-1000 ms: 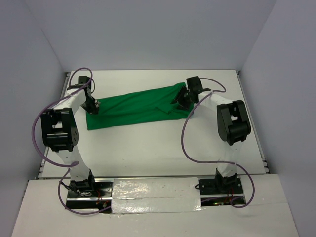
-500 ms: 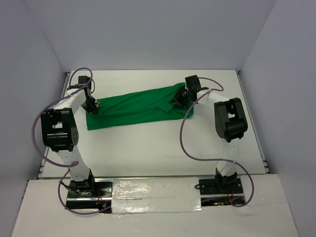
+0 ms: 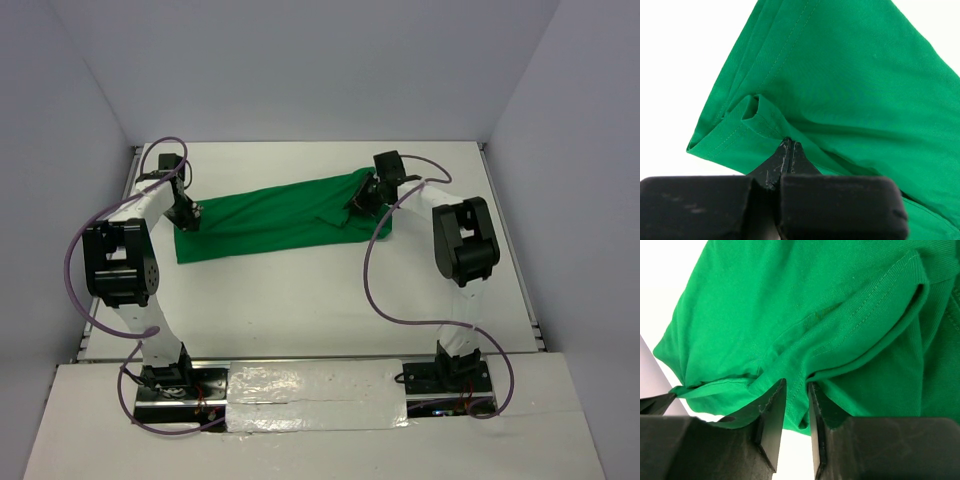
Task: Fold and stack the t-shirts
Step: Fold the other side of the tshirt into a rectangle
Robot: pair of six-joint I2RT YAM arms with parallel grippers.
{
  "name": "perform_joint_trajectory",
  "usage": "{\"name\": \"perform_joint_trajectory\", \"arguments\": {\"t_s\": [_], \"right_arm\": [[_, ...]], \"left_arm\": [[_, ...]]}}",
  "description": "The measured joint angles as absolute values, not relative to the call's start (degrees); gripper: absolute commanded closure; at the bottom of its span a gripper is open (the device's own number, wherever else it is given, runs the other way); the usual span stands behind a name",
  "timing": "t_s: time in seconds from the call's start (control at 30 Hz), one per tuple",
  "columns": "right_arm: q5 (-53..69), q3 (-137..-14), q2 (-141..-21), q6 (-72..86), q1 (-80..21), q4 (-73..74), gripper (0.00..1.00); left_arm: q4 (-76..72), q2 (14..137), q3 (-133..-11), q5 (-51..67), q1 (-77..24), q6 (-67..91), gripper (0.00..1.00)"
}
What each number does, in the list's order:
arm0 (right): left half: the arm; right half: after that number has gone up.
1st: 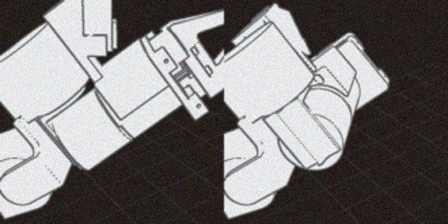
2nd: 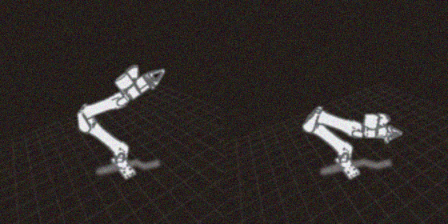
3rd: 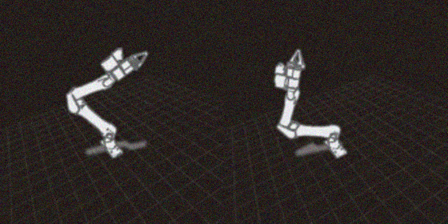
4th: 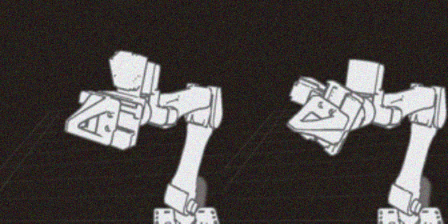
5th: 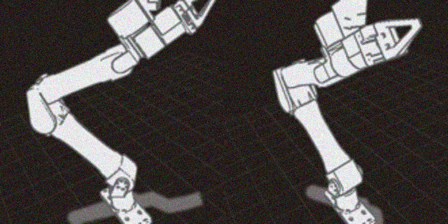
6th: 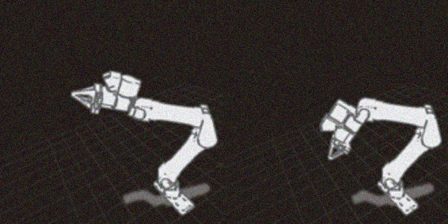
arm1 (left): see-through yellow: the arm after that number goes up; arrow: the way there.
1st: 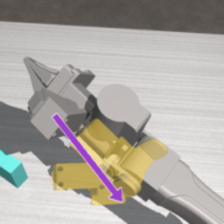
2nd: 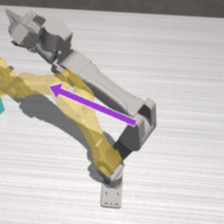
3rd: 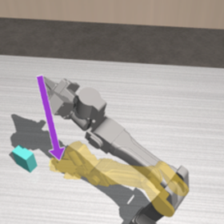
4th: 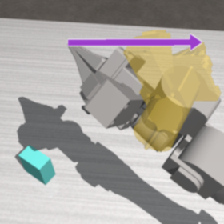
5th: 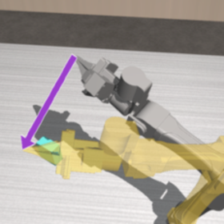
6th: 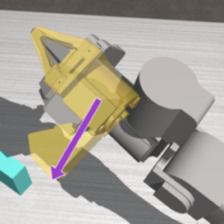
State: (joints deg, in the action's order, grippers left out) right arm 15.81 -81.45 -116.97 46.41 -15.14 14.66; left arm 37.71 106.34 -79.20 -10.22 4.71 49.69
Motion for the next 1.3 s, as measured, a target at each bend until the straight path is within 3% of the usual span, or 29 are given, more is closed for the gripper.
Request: {"name": "perform_joint_trajectory", "arguments": {"t_s": [0.07,0.13,0.17,0.53,0.87,0.9,0.93,0.97,1.03,1.07,1.3], "right_arm": [[15.7,-81.4,-117.2,46.4,-15.3,14.6,0.77],[15.7,-81.4,-117.4,46.3,-15.5,14.6,0.95],[15.7,-81.4,-117.6,46.3,-15.6,14.6,1.0],[14.3,-83.7,-118.5,46.4,-15.9,15.5,1.0],[14.0,-97.8,-124.2,46.2,-15.9,16.9,1.0],[14.0,-99.8,-125.8,46.2,-16.0,17.0,0.91],[14.3,-101.3,-127.2,46.3,-16.0,17.3,0.79],[14.4,-103.2,-129.0,46.3,-16.1,17.6,0.52],[14.4,-105.7,-131.7,46.1,-16.4,18.1,0.33],[14.4,-106.1,-132.5,45.6,-16.6,18.2,0.31],[12.8,-100.2,-129.3,44.0,-17.5,18.3,0.3]], "left_arm": [[37.7,106.3,-79.2,-10.2,4.7,49.7,1.0],[37.7,106.3,-79.2,-10.2,4.7,49.7,1.0],[37.7,106.3,-79.2,-10.2,4.7,49.7,1.0],[38.4,106.7,-79.5,-10.2,5.1,49.7,1.0],[39.4,111.7,-85.6,-9.8,6.0,49.6,1.0],[39.4,112.0,-85.8,-9.7,6.1,49.5,0.99],[39.5,113.3,-86.4,-9.2,6.6,49.5,0.92],[39.5,114.2,-86.9,-8.8,7.0,49.5,0.74],[39.6,116.3,-88.0,-8.3,7.7,48.9,0.37],[39.7,117.3,-88.5,-8.2,8.1,48.8,0.02],[39.7,117.9,-89.8,-7.6,10.1,49.6,0.01]]}}
